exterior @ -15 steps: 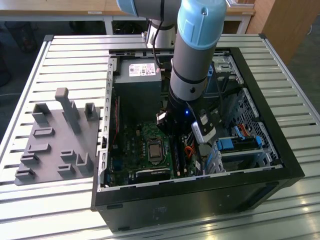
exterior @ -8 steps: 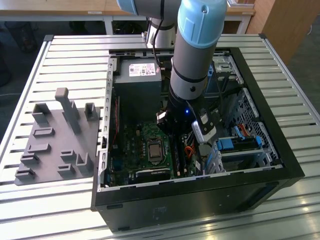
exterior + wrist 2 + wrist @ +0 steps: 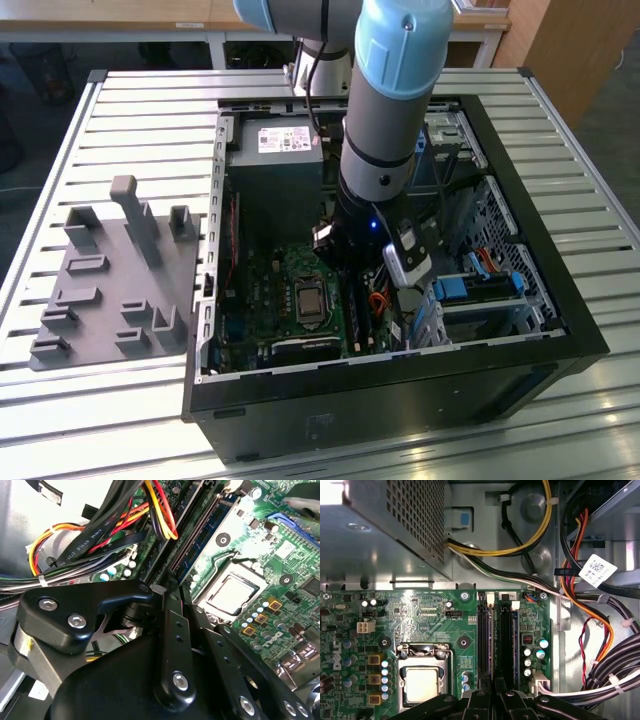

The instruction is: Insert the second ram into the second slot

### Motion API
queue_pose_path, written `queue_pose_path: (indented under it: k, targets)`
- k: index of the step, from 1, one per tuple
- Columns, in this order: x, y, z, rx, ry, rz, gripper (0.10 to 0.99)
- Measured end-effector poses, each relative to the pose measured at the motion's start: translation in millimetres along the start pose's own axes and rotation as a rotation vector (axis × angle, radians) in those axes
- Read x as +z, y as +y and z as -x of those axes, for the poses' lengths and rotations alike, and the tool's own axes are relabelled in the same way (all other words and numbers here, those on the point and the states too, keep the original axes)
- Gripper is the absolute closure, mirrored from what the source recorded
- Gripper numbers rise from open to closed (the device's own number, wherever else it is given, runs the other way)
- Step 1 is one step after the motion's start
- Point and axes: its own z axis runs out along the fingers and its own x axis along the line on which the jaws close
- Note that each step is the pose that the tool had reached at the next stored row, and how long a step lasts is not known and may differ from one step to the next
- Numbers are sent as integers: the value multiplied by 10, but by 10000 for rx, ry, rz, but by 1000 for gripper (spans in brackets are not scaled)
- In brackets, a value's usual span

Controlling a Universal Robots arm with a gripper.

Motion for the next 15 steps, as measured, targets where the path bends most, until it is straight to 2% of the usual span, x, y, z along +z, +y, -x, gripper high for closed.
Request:
queue_pose_path:
  k: [12, 14, 15]
  targets:
    - [24, 0, 1, 63, -2, 2, 949]
    - [24, 0, 0, 63, -2, 2, 937]
    - [24, 0, 0, 64, -2, 1, 878]
